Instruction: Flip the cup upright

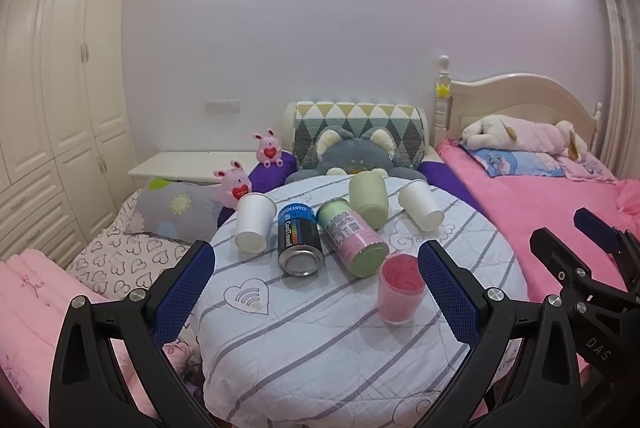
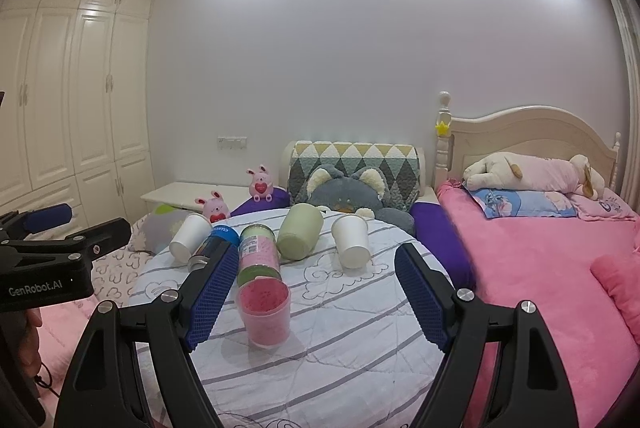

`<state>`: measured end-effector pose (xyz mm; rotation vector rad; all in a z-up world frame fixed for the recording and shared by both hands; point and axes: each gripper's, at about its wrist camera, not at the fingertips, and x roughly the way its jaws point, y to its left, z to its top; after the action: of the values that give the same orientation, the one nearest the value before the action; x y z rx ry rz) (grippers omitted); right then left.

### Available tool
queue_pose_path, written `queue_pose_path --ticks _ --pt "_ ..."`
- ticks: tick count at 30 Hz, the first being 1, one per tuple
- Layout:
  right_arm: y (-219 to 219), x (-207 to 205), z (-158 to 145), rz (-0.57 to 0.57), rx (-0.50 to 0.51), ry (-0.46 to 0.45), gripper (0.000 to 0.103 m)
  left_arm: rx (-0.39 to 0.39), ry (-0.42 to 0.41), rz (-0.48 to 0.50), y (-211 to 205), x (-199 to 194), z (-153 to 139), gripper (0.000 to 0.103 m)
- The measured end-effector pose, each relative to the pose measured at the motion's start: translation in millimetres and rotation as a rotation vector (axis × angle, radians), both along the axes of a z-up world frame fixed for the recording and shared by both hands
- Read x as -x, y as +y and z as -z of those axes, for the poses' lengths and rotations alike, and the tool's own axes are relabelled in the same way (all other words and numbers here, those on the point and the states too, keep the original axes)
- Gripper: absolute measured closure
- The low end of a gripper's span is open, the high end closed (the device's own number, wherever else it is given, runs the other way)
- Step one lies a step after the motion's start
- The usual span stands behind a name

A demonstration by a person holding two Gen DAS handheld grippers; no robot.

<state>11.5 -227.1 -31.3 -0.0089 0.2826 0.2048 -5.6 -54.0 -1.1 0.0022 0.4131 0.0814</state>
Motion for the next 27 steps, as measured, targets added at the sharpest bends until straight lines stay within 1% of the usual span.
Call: queue_pose_path --ticks 4,13,27 --pt "-3.3 -2.4 2.7 0.014 -0.003 -0.007 0.021 -0.002 0.000 0.000 -2.3 -4.5 0.4 0.000" --pt "-11.2 -13.1 7.8 0.013 -0.015 0.022 0.021 -0.017 0.021 0.010 -7.7 -13.2 3.7 0.000" --pt "-9.7 -20.2 11.2 0.001 -0.013 0.042 0.021 -0.018 0.043 0.005 -9.3 -23.2 8.6 0.000"
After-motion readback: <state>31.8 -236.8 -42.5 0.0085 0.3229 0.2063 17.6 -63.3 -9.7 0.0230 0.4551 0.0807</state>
